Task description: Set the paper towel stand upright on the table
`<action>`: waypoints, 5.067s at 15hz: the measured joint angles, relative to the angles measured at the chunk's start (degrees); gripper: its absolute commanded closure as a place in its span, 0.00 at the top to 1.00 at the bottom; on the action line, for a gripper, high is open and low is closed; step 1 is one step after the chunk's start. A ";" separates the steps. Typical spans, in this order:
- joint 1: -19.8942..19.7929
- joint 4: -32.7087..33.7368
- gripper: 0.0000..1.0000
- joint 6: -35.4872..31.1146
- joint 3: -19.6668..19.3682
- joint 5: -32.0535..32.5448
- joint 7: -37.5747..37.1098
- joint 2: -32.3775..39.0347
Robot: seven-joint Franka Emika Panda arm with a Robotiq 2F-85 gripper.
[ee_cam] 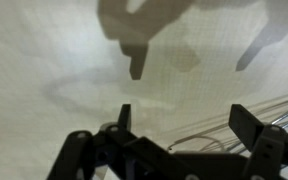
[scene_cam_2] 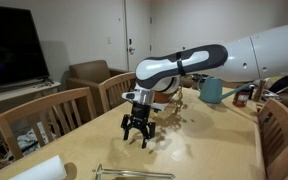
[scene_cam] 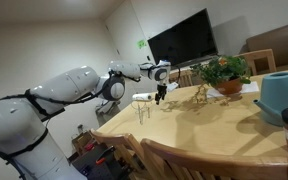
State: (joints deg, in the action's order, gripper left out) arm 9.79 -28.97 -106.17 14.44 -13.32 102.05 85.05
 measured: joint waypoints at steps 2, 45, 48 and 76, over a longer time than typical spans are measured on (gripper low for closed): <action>0.53 0.18 1.00 0.00 -0.05 0.15 -0.24 -0.08; 19.03 8.66 1.00 0.56 -9.13 16.44 -10.60 -4.57; 20.82 8.66 1.00 0.56 -10.06 18.51 -13.58 -6.19; 20.03 8.04 1.00 4.99 -6.00 16.46 -17.15 -10.46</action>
State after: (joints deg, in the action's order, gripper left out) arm 29.81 -20.94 -101.18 8.43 3.13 84.90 74.60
